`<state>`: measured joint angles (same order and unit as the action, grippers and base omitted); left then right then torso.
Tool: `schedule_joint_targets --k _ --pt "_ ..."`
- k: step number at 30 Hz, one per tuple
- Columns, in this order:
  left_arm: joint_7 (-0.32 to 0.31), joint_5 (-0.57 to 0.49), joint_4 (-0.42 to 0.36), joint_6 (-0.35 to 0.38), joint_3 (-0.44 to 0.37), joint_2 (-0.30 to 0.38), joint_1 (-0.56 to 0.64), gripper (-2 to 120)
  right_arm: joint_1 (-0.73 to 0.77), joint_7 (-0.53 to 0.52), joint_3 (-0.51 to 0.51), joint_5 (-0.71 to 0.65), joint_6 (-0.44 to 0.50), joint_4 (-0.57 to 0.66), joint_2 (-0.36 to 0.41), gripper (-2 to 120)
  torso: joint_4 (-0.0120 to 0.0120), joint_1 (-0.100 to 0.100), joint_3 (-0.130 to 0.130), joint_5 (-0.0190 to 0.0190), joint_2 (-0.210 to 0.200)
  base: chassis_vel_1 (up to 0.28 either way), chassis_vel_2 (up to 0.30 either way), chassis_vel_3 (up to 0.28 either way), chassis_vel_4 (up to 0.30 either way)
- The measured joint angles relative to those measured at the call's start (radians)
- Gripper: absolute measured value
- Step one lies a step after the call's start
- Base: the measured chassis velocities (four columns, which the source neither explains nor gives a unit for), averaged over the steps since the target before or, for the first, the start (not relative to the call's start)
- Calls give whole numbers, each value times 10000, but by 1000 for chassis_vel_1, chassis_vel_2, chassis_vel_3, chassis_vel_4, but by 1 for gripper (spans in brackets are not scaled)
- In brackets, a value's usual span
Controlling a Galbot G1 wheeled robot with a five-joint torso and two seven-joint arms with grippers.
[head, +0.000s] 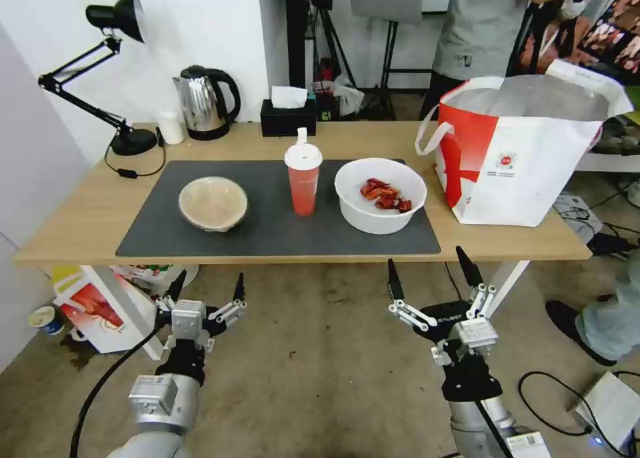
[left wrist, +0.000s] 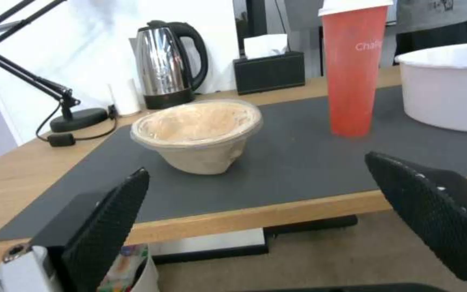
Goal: Pick up the trash from the table and place it into the takeout bag.
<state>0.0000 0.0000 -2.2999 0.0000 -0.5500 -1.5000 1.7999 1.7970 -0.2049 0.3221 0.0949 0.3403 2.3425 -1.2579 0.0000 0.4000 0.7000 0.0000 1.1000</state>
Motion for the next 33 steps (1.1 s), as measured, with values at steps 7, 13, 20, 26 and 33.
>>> schedule_joint_targets --k 7,13,20,26,33 --pt "0 0 0 0 0 0 0 100 -210 147 95 -524 -520 136 217 100 0 0 0 0 0 0 0 0 0" --pt "0 0 0 0 -1 0 0 100 -523 264 324 -1252 -1286 438 728 100 0 0 0 0 0 0 0 0 0" --pt "0 0 0 0 0 0 0 100 -911 315 934 -2342 -1788 631 1722 100 0 0 0 2 0 0 0 0 0" --pt "0 0 0 0 0 0 0 100 -1062 355 1341 -2738 -1897 751 2183 100 0 0 1 0 0 0 0 0 0" --pt "0 0 0 0 0 0 0 100 -1343 490 2110 -3564 -2205 1039 3147 100 -1 0 0 0 0 0 0 0 0"
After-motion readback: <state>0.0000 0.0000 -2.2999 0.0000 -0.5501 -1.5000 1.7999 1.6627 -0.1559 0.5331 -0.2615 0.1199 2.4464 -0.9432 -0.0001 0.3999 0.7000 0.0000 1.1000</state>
